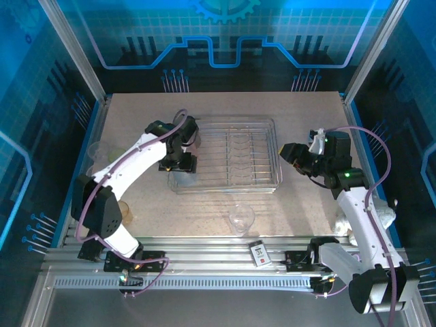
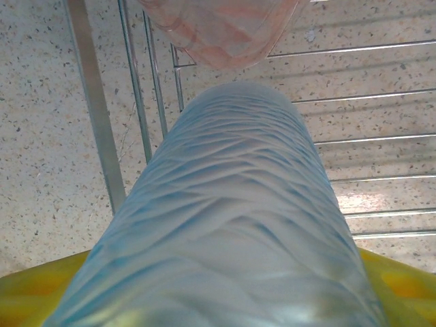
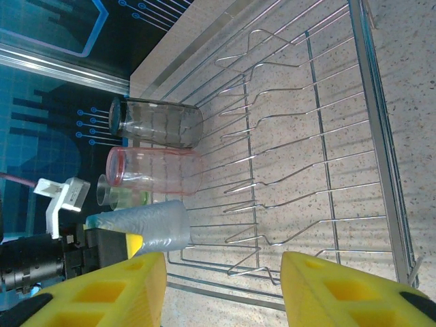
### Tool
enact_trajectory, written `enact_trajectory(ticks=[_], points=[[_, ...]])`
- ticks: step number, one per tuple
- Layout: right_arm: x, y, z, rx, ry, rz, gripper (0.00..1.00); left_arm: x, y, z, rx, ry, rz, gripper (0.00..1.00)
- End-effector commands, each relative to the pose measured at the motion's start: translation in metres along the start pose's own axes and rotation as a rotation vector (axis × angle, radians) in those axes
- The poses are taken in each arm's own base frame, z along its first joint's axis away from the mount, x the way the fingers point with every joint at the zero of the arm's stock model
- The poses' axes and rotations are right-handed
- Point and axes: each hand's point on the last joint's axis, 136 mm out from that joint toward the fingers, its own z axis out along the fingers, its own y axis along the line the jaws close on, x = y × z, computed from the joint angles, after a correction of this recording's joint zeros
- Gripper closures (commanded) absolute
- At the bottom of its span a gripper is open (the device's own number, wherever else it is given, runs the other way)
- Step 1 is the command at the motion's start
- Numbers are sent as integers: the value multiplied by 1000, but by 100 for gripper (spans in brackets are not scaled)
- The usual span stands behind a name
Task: Load the cups into the dish rack
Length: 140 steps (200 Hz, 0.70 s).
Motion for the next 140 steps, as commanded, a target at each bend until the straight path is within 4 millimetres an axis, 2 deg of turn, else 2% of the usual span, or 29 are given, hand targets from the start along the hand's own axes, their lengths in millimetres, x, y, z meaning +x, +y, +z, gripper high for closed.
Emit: enact_trajectory(ticks=[1,87,140], points=[[-7,7,-9,-2,-22,-23,52,-3,1,-6,-35,-3,13,81],[-8,7,-12,14,-28,-26,52,1,-4,14,-54,59,22,55],[-9,8,-15,9,-47,-35,52,5,-2,17,-61,67,18,30]])
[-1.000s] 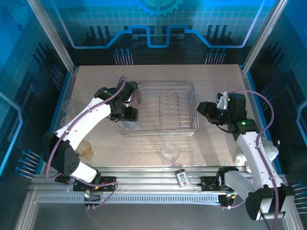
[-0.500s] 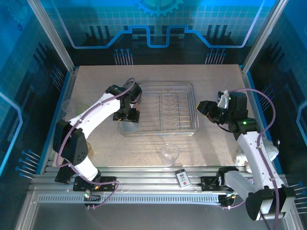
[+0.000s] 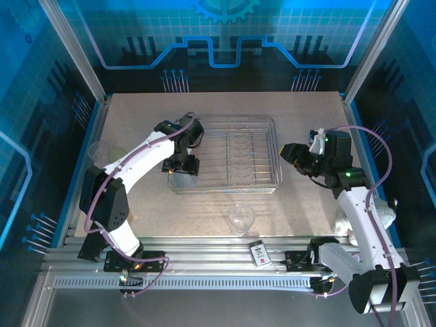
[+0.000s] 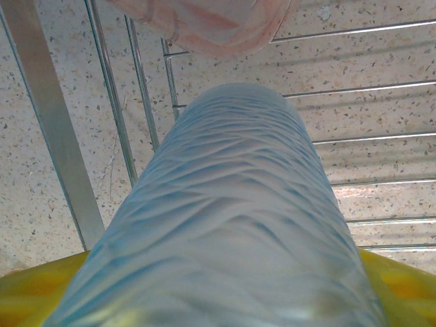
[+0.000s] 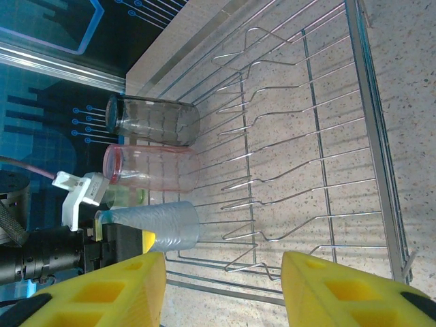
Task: Load the cups into the dish rack
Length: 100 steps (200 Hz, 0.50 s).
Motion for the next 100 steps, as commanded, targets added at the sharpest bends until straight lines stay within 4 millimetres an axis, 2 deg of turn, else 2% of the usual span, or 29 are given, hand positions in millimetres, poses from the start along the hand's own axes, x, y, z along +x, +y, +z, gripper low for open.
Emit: enact_trajectory(ticks=[1,54,100], points=[[-10,8,-12,-4,-51,-28,52,2,2,-1,-21,7,-4,29],[1,12,-10,-28,18,-37,51,1,3,-13,3,-44,-22,18],[21,16,-14,-23,117,-86,51,3,5,-25,21,-79,-37,13]])
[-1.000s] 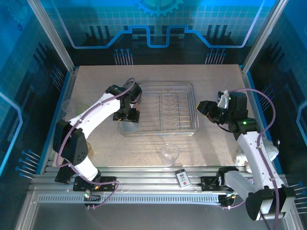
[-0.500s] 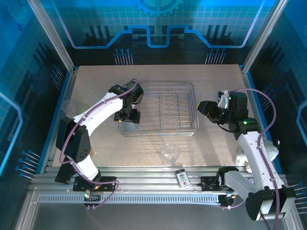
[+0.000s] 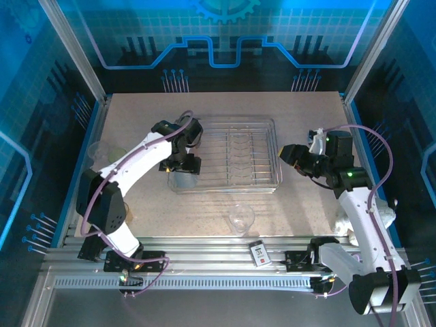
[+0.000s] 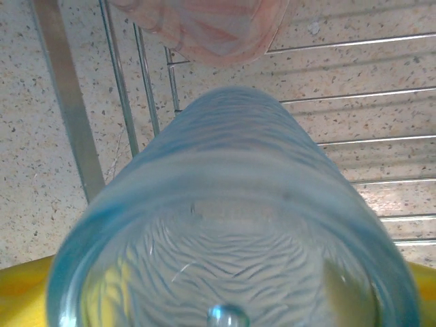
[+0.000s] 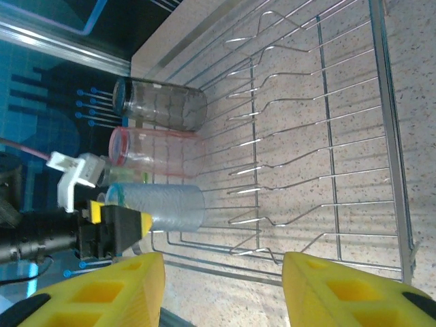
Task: Load the cups into the dish rack
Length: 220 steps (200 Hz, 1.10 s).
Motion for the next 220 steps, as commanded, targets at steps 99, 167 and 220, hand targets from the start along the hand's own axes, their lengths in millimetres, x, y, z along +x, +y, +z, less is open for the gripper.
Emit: enact_trajectory(ticks=[99,167,220], points=[[114,21,-1,254,482,-430,51,-5,19,-51,21,-222,-82,9],[161,6,19,402,629,-547,50,-10,25,-81,113,-428,-130,1],[180,0,38,498,702,-632,52,-8,26,-79,112,-436,-121,1]])
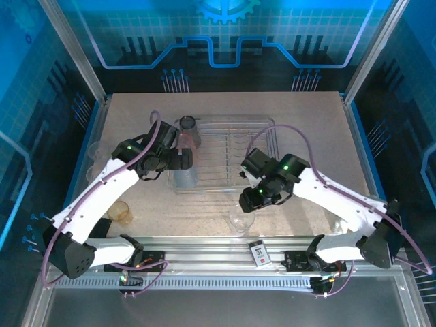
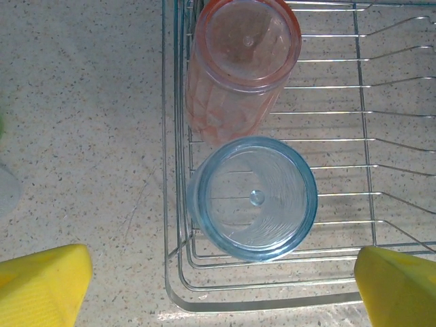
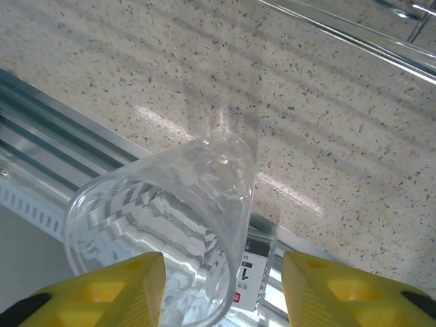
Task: Load the cups into the dish rack
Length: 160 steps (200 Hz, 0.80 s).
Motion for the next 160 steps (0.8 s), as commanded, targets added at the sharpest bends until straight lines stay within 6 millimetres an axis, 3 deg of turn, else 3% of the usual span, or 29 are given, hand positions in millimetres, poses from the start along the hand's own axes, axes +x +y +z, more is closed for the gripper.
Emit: enact_trajectory(ticks=[1,75,108,160], points=[[0,-2,2,80,23,-10,52,-2,3,0,-8,-29,-5,1],[0,-1,20,187,108,-75,64,1,2,6,-7,-14,6,1],[-3,-7,21,240,119,-78,74,2,6,5,-13,-22,6,1],[-10,4,22,232,123,-121,96,3,8,4,-10,-23,14,1]])
